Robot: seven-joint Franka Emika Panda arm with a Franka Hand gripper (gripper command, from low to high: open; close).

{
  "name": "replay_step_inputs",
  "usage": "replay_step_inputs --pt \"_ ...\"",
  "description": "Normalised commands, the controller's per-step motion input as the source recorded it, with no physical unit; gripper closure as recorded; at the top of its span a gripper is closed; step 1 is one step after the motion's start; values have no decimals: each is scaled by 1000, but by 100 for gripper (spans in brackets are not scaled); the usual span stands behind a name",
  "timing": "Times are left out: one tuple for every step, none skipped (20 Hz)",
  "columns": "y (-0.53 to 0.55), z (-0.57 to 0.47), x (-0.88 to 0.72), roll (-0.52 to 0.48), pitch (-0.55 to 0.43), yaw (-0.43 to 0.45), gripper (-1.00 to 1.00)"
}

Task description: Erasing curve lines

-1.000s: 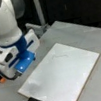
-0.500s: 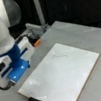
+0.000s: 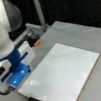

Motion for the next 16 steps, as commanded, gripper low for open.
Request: replay_step_inputs --pt "-356 -66 432 17 123 251 -100" --pt "-344 -86 449 24 128 236 -100" --pt "-331 -102 464 35 134 227 -100" --pt "-325 -112 485 49 136 214 -100" --pt "-312 -114 493 61 137 203 -100" --pt "-291 -107 484 75 132 184 -100" --pt "-270 -77 459 85 130 161 -100" --pt "-248 -53 431 98 128 139 -100" --pt "-226 -32 406 113 122 115 -100" --pt "-206 -13 381 124 114 99 -100" --pt "-185 10 350 131 108 79 -100" --pt "-167 13 325 141 104 62 -100" --pt "-155 8 302 154 94 49 -100" --pt "-147 -14 279 164 92 35 -100" --pt "-140 -15 258 168 87 22 -100" --pt "-138 -31 238 177 96 12 -100"
